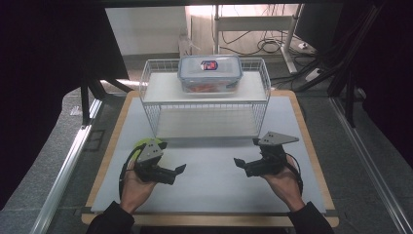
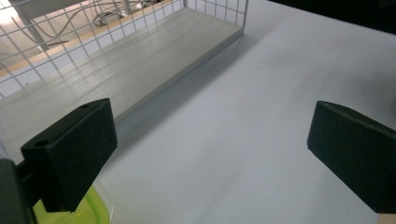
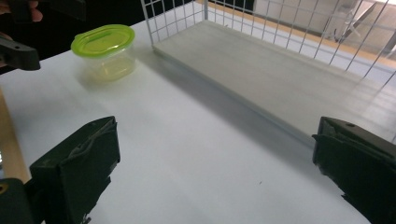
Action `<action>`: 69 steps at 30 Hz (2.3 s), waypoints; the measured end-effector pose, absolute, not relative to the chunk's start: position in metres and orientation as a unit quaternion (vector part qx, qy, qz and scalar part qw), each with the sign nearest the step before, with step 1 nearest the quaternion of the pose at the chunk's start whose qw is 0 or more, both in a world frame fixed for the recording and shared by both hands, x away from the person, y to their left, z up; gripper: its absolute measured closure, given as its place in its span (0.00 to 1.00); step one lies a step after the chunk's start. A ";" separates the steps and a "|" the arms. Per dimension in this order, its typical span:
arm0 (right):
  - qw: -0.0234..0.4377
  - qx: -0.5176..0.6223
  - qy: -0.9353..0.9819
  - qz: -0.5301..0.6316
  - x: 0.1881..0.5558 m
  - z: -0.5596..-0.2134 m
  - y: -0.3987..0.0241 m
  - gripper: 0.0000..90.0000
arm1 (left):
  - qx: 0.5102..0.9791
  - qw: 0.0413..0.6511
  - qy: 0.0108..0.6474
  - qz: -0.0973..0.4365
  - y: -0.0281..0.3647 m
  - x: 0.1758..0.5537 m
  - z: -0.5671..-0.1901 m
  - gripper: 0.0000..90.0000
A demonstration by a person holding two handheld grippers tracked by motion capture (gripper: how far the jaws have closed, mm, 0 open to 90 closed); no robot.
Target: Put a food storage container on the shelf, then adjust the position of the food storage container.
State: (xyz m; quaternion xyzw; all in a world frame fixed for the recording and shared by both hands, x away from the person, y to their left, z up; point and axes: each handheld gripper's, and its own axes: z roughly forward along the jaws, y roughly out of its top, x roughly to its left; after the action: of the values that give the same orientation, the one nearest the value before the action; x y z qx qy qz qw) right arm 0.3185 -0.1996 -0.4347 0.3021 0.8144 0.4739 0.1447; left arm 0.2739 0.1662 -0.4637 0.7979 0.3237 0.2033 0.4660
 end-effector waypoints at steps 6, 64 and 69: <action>0.145 0.304 0.821 0.461 0.307 -0.452 -0.207 0.01 | 0.814 0.456 0.313 0.175 0.165 0.268 -0.488 0.00; 0.154 0.317 0.848 0.397 0.309 -0.495 -0.221 0.07 | 0.722 0.413 0.511 0.217 0.302 0.323 -0.492 1.00; 0.155 0.316 0.851 0.391 0.309 -0.496 -0.220 0.07 | 0.720 0.389 0.530 0.221 0.305 0.328 -0.504 1.00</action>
State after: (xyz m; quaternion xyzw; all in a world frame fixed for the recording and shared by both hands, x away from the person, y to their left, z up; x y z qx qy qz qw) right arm 0.3090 -0.2201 -0.4957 0.3160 0.8505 0.3910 0.1547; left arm 0.3280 0.3047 -0.5036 0.7199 0.5305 0.2206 0.3894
